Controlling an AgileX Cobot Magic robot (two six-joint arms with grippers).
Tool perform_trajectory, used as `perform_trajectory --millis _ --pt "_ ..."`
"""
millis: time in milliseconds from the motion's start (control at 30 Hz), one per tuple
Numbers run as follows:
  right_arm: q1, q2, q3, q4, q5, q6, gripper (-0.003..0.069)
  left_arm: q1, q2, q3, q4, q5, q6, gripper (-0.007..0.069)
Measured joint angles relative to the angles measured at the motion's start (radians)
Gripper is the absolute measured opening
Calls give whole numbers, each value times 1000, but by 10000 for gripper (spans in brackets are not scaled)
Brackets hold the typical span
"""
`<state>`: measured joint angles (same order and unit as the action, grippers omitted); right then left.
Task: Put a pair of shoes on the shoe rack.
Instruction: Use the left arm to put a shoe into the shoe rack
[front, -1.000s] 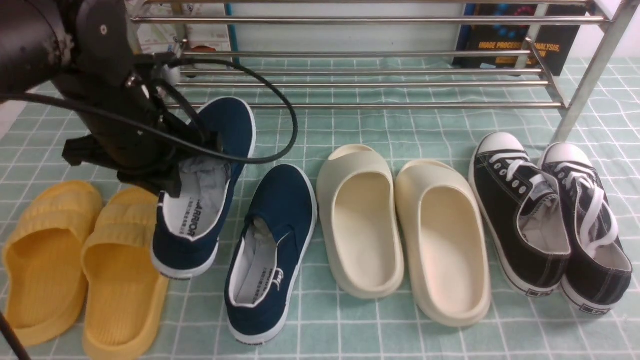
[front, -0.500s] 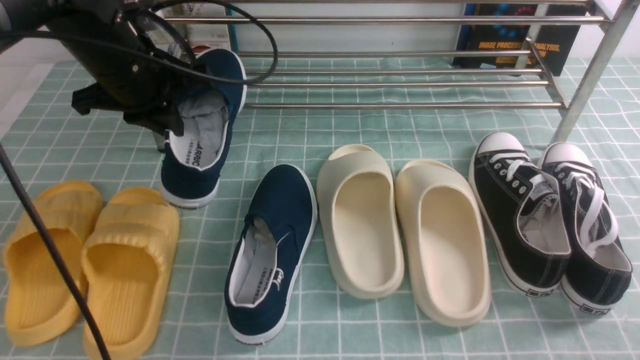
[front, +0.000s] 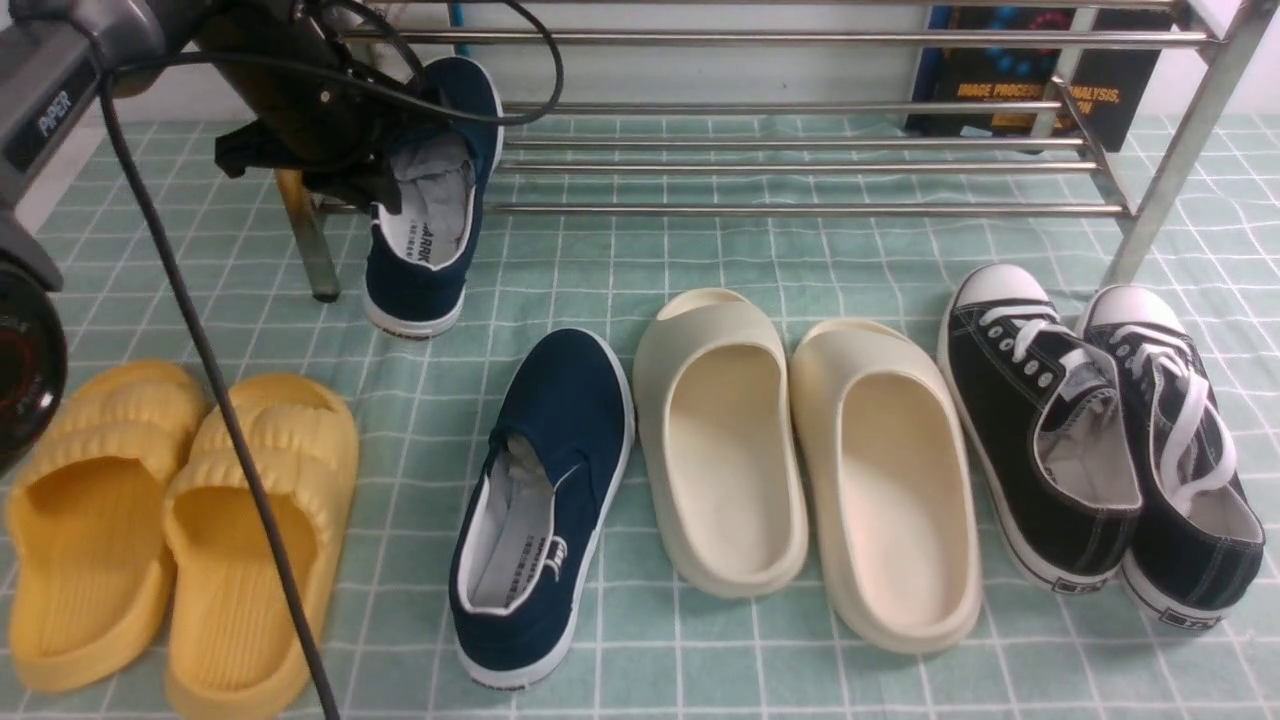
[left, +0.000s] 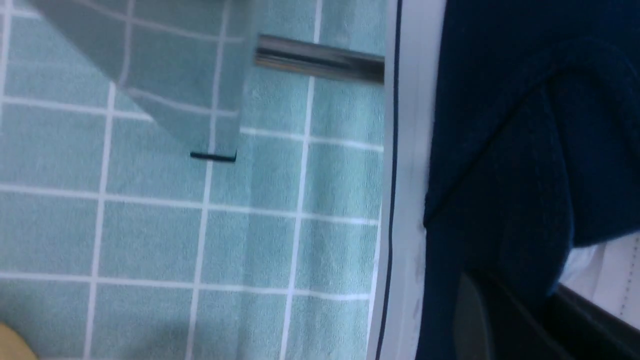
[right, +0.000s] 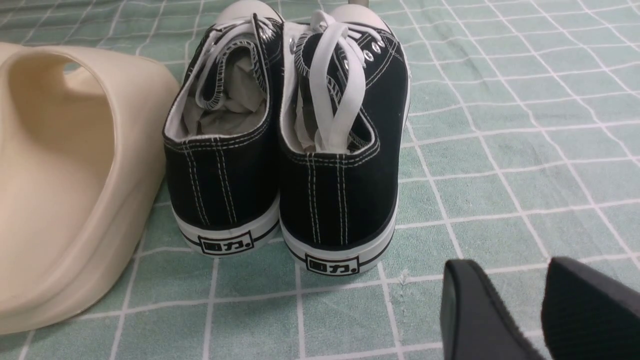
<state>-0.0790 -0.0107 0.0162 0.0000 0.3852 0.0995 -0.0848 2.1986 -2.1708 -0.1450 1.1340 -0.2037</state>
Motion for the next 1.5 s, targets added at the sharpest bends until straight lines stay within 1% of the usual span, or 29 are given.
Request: perform_trajectory --millis 100,200,533,767,867,900,933,1000,1033,1167,1500 --pt "0 0 0 0 0 0 246 0 36 -73 19 17 -18 24" --pt "0 0 0 0 0 0 246 0 50 -101 29 21 -24 24" --pt "0 0 0 0 0 0 246 0 57 -106 30 25 -27 24" --pt "0 0 0 0 0 0 246 0 59 -106 29 30 -27 59" --pt "0 0 0 0 0 0 246 0 65 -108 29 36 -27 104" --pt "0 0 0 0 0 0 246 0 68 -109 26 39 -28 139" --pt "0 0 0 0 0 0 246 0 68 -109 25 39 -28 143" --pt "0 0 0 0 0 0 246 0 68 -109 20 40 -32 189" --pt "0 0 0 0 0 0 246 0 68 -109 17 40 -34 231" --pt "0 0 0 0 0 0 246 0 68 -109 15 42 -35 303" --pt "0 0 0 0 0 0 246 0 52 -109 14 83 -24 319"
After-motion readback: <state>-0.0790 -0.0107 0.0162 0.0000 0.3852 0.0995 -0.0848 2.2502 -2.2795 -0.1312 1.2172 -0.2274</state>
